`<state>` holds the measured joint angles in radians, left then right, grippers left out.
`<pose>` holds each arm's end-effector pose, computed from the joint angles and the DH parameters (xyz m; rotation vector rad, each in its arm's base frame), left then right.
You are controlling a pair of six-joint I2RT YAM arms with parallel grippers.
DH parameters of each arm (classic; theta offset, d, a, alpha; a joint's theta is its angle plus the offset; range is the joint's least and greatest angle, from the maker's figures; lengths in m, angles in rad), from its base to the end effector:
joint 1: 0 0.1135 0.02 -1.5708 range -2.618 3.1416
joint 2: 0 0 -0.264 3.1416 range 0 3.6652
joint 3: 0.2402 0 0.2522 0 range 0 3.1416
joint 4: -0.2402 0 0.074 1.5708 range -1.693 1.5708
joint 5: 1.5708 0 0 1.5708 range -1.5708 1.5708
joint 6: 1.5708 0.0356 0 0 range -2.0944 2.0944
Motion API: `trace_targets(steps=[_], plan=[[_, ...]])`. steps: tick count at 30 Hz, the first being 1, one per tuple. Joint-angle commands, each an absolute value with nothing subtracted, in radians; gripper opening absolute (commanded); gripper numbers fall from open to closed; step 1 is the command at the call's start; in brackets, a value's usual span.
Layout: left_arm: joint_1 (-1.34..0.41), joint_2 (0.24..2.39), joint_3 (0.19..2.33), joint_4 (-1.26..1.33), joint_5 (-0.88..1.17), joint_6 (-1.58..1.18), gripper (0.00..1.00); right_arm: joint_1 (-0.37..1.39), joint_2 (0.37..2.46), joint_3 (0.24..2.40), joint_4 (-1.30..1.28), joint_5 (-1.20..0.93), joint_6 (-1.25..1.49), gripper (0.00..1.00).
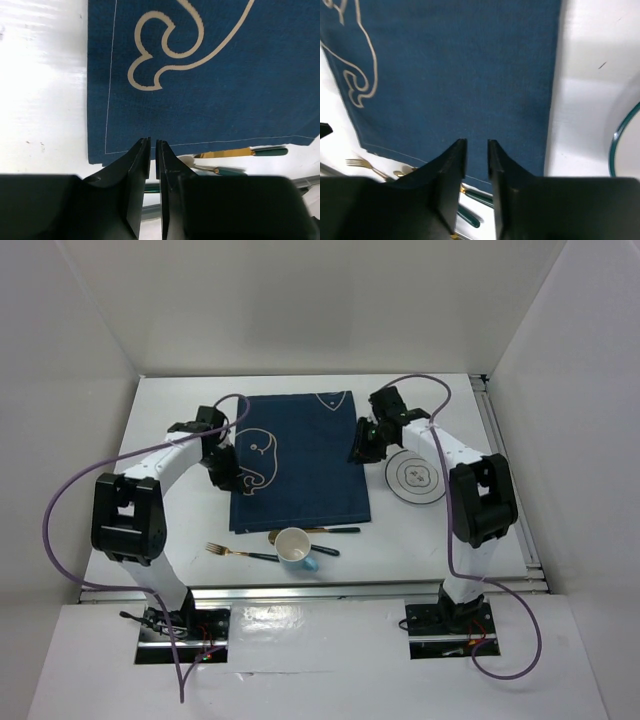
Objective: Set the dinner table for one person
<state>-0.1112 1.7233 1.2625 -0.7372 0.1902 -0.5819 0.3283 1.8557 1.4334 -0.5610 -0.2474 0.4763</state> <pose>0.3430 -0.0451 0.2178 -0.6090 2.7574 -0.4342 0.3781 0.1380 0.2309 0.0958 2.6297 0.6123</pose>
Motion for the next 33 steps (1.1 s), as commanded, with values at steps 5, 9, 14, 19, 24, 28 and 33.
trace_targets(steps=[5, 9, 14, 19, 24, 28, 33], plan=[[-0.141, 1.842, 1.241, -0.652, 0.184, -0.612, 0.26, 0.373, 1.868, 1.336, -0.560, -0.187, 0.453, 0.31], [-0.141, 1.969, 1.328, -0.673, 0.163, -0.623, 0.24, 0.373, 1.878, 1.286, -0.551, -0.178, 0.453, 0.31], [-0.141, 2.127, 1.500, -0.738, 0.129, -0.612, 0.20, 0.373, 1.928, 1.276, -0.531, -0.167, 0.453, 0.28], [-0.150, 2.273, 1.749, -0.833, 0.109, -0.603, 0.20, 0.382, 1.979, 1.267, -0.531, -0.167, 0.453, 0.25], [-0.150, 2.439, 2.015, -0.905, 0.137, -0.594, 0.20, 0.394, 1.991, 1.241, -0.513, -0.213, 0.475, 0.19], [-0.150, 2.494, 2.210, -0.956, 0.155, -0.594, 0.25, 0.492, 2.003, 1.195, -0.468, -0.302, 0.521, 0.19], [-0.150, 2.458, 2.379, -0.994, 0.144, -0.560, 0.34, 0.621, 2.120, 1.336, -0.437, -0.415, 0.545, 0.18]])
